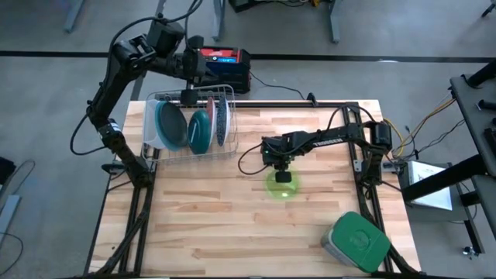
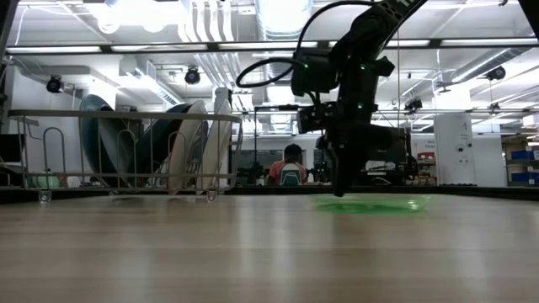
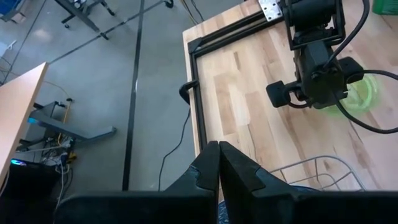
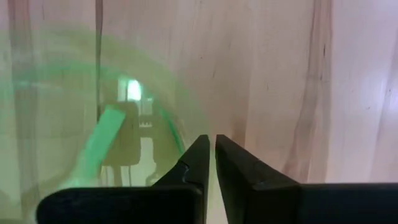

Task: Sort dishes
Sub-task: Put the light green plate into the dish rack

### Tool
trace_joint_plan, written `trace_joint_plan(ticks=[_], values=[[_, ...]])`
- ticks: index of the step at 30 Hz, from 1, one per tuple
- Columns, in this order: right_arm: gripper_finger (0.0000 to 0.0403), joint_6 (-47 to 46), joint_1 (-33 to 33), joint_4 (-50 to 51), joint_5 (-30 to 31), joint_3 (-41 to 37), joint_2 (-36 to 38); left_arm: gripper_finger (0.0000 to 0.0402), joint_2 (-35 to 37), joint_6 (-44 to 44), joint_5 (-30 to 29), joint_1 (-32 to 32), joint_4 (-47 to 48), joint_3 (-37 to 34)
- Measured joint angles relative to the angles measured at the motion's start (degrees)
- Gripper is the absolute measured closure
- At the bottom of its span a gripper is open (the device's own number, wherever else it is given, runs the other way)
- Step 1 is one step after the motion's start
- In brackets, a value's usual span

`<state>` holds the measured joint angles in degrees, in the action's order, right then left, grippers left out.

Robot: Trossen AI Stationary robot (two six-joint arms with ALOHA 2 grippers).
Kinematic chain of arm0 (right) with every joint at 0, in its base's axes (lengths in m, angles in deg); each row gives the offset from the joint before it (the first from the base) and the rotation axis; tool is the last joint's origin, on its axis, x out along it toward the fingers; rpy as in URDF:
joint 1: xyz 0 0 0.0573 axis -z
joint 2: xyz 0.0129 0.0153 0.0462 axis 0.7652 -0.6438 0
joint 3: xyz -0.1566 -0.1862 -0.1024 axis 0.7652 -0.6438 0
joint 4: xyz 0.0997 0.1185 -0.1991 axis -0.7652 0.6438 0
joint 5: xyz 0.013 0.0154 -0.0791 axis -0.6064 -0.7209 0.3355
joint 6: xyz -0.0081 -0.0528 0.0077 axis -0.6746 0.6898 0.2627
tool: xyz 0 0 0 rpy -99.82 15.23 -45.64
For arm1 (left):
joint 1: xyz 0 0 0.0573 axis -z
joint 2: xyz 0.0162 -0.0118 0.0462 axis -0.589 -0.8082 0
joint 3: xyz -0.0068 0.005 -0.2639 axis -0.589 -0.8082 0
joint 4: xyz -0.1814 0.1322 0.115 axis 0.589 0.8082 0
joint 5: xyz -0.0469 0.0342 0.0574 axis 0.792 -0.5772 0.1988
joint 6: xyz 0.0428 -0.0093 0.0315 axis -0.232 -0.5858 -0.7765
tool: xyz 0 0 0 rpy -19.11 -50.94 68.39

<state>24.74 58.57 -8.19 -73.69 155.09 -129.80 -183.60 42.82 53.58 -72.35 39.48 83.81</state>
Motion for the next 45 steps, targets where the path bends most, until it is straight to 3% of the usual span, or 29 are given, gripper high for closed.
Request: trace_joint_plan(ticks=[5, 18, 24, 35, 45], values=[[0.0371, 0.41, 0.11, 2.48, 0.11, 0.3, 0.0, 0.0401, 0.0, 0.01, 0.0, 0.0, 0.0, 0.0], [0.0248, -4.54, 1.14, 2.93, -0.23, 0.16, 0.04, 0.0401, 0.02, 0.0, 0.02, 0.0, -0.27, -0.28], [0.023, -4.6, 1.27, 2.4, -0.74, -0.98, 0.04, 0.0401, 0.02, 0.0, 0.04, 0.0, -0.52, -0.33], [0.027, -5.03, 1.14, -0.72, -3.45, -2.89, 0.07, 0.0401, 0.02, 0.0, 0.07, 0.0, -1.06, -0.33], [0.0377, -3.61, 1.33, -0.61, -3.02, -0.99, 0.04, 0.0401, 0.02, 0.27, 0.08, 0.0, -1.25, -0.33]])
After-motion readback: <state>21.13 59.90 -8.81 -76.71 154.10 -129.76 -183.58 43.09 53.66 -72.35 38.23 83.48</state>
